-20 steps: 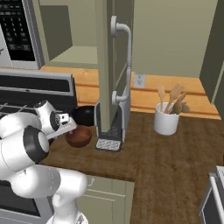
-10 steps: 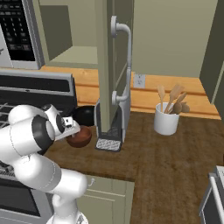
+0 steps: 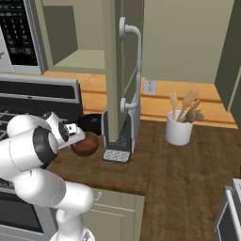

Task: Pick up the bowls on the counter and stack them on top of one another in the open cabinet. Place the smaller bowl on top of the larger bowl.

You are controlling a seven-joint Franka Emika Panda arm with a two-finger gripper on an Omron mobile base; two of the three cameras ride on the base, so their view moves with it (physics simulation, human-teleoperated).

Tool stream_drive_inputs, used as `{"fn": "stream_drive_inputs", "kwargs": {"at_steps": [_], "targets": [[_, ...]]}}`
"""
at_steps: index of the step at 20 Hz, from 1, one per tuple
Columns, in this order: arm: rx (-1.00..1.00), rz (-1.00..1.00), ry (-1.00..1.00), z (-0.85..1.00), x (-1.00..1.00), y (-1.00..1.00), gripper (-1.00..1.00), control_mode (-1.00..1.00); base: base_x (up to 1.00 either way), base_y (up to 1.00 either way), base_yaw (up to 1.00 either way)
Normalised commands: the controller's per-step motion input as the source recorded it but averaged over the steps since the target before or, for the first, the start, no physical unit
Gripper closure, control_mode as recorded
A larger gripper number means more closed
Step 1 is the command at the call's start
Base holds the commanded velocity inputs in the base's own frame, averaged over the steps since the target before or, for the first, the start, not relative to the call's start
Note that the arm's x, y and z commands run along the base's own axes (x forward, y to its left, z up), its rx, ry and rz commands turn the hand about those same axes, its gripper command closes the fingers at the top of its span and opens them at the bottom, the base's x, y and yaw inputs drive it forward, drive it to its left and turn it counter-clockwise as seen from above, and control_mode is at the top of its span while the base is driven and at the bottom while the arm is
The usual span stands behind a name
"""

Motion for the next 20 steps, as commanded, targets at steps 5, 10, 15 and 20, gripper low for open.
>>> {"fn": "stream_drive_inputs", "kwargs": {"at_steps": [5, 10, 15, 20], "targets": [[-0.07, 0.1, -0.5, 0.63, -0.3, 0.0, 1.0, -1.0, 0.0, 0.0, 0.0], [-0.07, 0.09, -0.43, 0.89, -0.02, 0.06, 1.0, -1.0, 0.0, 0.0, 0.0], [-0.04, 0.03, -0.18, 0.85, 0.49, 0.25, 1.0, -1.0, 0.0, 0.0, 0.0], [-0.11, 0.0, 0.0, 0.2, 0.73, 0.31, 1.0, -1.0, 0.0, 0.0, 0.0]]}}
